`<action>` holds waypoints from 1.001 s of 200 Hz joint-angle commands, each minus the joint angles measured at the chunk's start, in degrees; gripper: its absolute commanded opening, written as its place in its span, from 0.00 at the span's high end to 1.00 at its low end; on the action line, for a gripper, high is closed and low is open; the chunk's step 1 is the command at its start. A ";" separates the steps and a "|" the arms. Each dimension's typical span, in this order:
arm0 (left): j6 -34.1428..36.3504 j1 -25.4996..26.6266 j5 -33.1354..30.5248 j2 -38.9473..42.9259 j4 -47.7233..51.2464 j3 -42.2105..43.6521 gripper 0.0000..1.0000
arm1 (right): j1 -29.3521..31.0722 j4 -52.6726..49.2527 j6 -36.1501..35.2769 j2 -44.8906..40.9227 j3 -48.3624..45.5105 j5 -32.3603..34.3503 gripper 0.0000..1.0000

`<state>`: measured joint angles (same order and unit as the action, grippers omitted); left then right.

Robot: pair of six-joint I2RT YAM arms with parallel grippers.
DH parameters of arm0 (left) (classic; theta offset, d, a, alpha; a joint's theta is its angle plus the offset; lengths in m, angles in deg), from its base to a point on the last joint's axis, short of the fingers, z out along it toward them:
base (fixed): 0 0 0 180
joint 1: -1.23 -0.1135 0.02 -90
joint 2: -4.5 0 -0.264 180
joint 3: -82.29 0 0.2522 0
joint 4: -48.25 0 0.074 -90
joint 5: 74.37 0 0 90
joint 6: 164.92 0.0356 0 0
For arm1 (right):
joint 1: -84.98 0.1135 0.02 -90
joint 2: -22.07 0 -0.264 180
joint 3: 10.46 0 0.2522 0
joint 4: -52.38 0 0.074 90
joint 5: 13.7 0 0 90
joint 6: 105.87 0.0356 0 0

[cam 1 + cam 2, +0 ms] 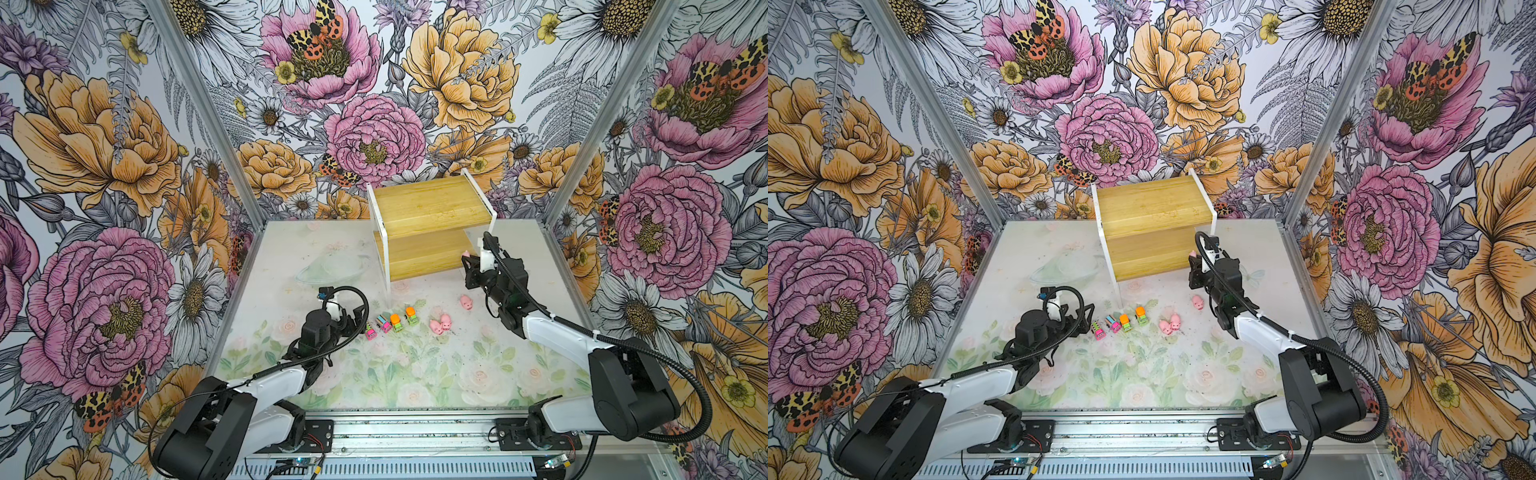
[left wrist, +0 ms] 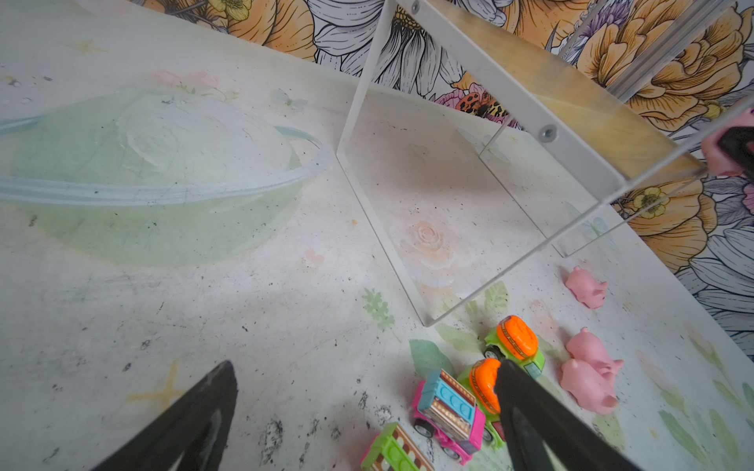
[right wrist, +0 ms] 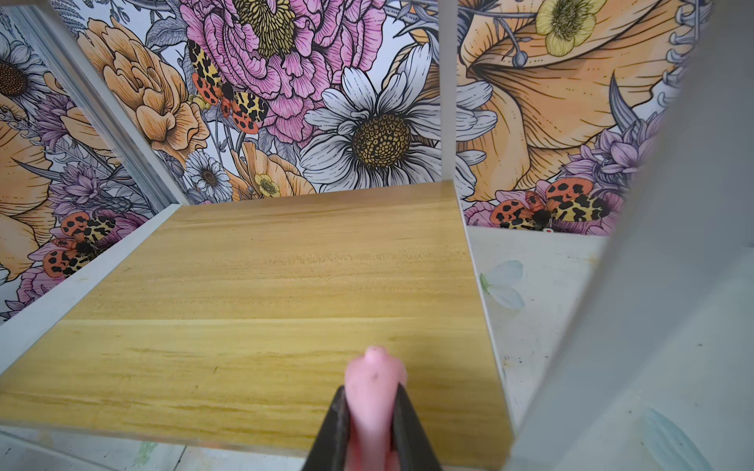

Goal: Place and organize the plastic toys onto the shelf
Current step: 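Carry the pig over the lower shelf board with the right gripper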

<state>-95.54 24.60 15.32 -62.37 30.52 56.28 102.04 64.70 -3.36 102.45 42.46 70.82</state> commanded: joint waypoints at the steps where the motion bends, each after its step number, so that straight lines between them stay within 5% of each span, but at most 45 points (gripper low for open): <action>1: 0.71 -0.73 0.80 -0.28 -0.54 -0.41 0.01 | 0.60 2.22 -0.49 0.96 1.59 1.26 0.81; 200: 1.08 -0.88 0.76 -0.46 -0.52 -0.57 0.01 | 1.91 6.57 -2.23 1.74 2.88 4.39 0.81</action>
<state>-95.39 24.56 15.32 -62.41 30.50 56.28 103.31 68.11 -5.26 103.09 43.64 74.06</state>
